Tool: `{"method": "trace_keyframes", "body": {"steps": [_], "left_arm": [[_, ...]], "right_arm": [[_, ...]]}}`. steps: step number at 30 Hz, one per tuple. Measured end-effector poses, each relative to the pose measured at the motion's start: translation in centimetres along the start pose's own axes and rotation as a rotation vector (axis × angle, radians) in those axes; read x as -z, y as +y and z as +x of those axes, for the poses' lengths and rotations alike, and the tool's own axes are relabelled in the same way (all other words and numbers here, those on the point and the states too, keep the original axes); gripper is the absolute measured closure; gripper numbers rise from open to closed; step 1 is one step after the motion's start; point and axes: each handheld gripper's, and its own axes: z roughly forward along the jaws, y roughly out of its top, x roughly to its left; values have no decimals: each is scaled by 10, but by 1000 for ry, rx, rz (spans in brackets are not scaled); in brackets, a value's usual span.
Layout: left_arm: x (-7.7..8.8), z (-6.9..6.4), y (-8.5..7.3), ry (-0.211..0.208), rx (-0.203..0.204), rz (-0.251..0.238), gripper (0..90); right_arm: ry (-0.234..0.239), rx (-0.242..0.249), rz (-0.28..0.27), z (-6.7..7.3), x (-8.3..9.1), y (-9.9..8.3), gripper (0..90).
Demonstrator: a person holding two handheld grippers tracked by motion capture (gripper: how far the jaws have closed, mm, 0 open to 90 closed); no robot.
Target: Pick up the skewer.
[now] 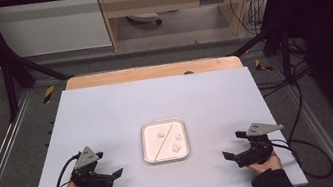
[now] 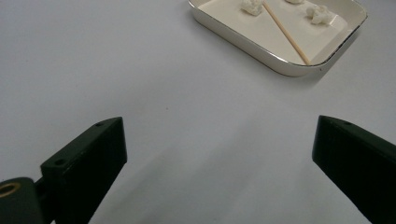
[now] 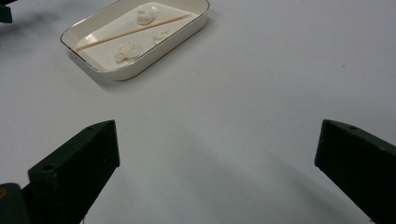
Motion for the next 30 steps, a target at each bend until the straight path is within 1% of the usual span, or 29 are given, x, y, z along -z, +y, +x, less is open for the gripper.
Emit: {"method": "trace_keyframes", "body": {"steps": [4, 12, 23, 30], "left_arm": [[-2, -3, 3, 1, -5, 2, 30], [-4, -9, 11, 3, 1, 9, 33], [-10, -19, 24, -8, -26, 25, 35], [-14, -25, 34, -11, -39, 23, 36]], "right_arm": [[-2, 1, 2, 0, 0, 0, 7], [-3, 1, 3, 0, 0, 0, 7], [-7, 4, 12, 0, 0, 0, 7], [-6, 5, 14, 0, -1, 0, 7]]}}
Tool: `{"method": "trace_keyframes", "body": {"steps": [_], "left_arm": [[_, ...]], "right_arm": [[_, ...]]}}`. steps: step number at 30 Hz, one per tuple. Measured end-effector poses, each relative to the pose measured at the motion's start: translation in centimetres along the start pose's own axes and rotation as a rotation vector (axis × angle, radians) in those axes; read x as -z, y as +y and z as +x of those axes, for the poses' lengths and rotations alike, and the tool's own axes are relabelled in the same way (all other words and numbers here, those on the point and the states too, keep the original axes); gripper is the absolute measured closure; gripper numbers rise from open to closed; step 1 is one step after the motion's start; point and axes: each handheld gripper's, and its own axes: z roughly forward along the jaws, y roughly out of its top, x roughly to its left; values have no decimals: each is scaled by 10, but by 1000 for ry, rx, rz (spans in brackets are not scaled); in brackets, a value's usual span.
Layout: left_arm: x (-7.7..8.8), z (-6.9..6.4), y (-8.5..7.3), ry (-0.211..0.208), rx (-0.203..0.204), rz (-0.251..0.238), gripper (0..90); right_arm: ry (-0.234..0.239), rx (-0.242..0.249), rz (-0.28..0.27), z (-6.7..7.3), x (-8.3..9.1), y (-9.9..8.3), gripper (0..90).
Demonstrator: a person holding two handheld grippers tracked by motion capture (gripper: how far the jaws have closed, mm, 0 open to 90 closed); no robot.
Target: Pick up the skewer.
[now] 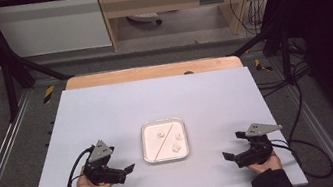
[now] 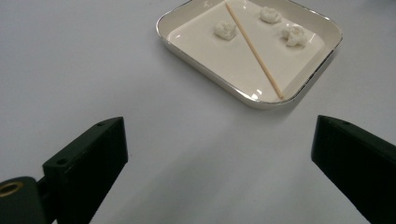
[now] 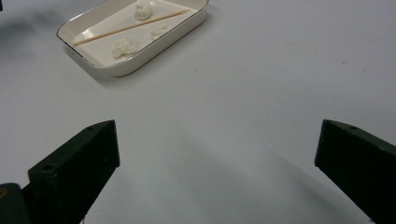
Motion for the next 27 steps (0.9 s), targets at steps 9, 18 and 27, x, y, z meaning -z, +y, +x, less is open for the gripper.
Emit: {"method": "trace_keyframes", "body": {"steps": [9, 18, 27], "left_arm": [[-9, -9, 17, 0, -24, 1, 38], [-22, -18, 30, -4, -27, 13, 46], [-39, -28, 44, -4, -28, 33, 66]], "right_arm": [[1, -2, 1, 0, 0, 0, 7], [3, -2, 2, 0, 0, 0, 7], [3, -1, 4, 0, -1, 0, 8]]}}
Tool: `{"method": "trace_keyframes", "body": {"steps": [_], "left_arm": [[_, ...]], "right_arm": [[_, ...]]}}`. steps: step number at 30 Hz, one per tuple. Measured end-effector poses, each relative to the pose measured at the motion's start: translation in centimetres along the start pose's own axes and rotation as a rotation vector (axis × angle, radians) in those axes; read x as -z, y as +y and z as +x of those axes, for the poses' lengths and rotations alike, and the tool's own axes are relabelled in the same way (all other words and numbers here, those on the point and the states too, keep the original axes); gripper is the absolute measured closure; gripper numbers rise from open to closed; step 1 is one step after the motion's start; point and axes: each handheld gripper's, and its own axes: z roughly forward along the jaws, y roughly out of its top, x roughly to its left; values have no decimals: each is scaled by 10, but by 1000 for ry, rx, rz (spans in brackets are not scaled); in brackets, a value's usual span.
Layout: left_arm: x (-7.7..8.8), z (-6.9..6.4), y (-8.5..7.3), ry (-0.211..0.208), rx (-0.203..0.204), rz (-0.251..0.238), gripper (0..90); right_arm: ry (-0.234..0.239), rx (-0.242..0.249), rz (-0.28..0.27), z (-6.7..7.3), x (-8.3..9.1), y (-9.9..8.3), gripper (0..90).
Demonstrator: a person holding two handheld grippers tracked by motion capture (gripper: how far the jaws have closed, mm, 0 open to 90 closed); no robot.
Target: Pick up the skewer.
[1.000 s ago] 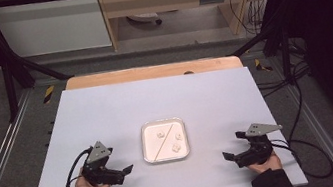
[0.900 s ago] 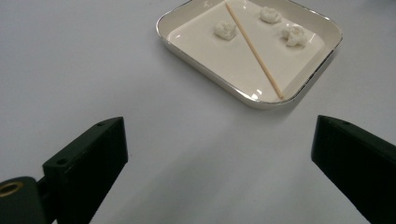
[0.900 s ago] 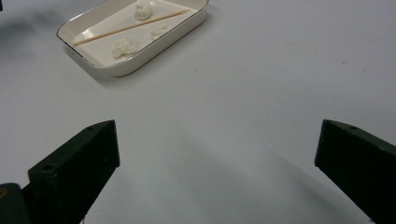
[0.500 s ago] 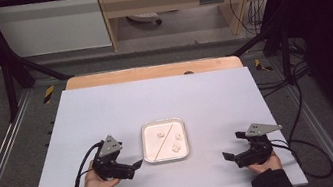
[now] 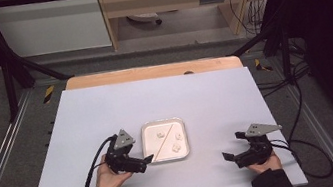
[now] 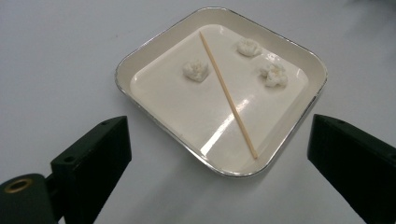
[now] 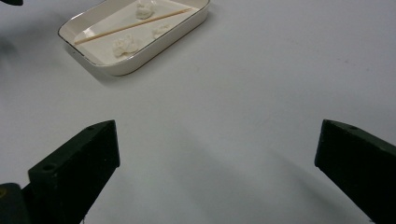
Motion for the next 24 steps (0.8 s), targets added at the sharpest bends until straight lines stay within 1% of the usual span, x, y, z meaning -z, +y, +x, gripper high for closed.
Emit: {"method": "trace_keyframes", "body": {"steps": [7, 9, 10, 12, 13, 14, 16, 18, 19, 21, 24], "left_arm": [[-11, -5, 7, 8, 5, 20, 106], [-15, -7, 9, 14, 6, 27, 145], [-17, -7, 10, 12, 10, 28, 145], [-20, -8, 11, 9, 23, 31, 185], [-21, -8, 12, 11, 26, 34, 185], [-23, -8, 13, 14, 29, 36, 218], [-26, -9, 14, 23, 32, 48, 240], [-29, -9, 15, 23, 40, 59, 254], [-31, -9, 15, 24, 43, 63, 289], [-34, -9, 15, 28, 52, 73, 302], [-38, -9, 15, 29, 64, 90, 358]], "right_arm": [[1, 3, 0, 0, 0, 0, 8], [1, 3, 0, 0, 0, 0, 7], [1, 3, 0, 0, 0, 0, 7], [3, 2, 2, 0, 0, 0, 8], [3, 2, 2, 0, 0, 0, 8], [2, 3, 2, 0, 0, 0, 8], [3, 2, -1, 0, 1, 0, 7], [3, 4, -1, 0, 1, 0, 7], [3, 2, 1, 0, 0, 0, 7], [2, 5, 1, 0, 0, 0, 7], [5, 4, 4, 0, 0, 0, 7]]}}
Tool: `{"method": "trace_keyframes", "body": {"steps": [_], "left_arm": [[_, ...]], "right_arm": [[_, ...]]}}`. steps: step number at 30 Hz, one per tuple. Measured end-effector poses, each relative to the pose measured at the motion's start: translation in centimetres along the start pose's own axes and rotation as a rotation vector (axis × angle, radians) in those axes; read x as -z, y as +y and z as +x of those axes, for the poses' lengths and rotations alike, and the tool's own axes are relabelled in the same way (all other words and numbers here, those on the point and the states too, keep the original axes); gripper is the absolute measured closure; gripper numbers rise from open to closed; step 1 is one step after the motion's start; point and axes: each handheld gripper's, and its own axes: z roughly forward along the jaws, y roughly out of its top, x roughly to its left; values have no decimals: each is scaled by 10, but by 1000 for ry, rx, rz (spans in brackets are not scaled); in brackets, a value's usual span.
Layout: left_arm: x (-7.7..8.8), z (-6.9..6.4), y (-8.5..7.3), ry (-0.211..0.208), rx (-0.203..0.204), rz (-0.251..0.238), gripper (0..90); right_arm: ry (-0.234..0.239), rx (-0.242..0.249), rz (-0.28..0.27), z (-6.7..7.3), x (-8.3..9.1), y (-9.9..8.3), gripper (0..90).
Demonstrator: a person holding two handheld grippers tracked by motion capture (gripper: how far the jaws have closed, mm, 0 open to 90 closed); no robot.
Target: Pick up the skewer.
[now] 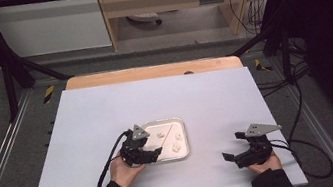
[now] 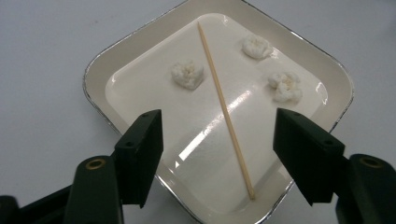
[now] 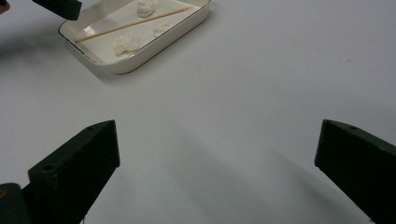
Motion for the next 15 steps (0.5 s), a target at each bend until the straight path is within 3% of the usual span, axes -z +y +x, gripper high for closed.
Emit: {"method": "trace_keyframes", "body": {"steps": [6, 14, 15], "left_arm": [[-6, -3, 1, -2, 26, 4, 490], [-14, -11, -1, 12, 11, 28, 598], [-15, -12, -1, 10, 10, 27, 644]], "right_arm": [[0, 2, 1, 0, 0, 0, 8], [3, -1, -1, 0, 0, 0, 8], [3, -1, 0, 0, 0, 0, 8]]}}
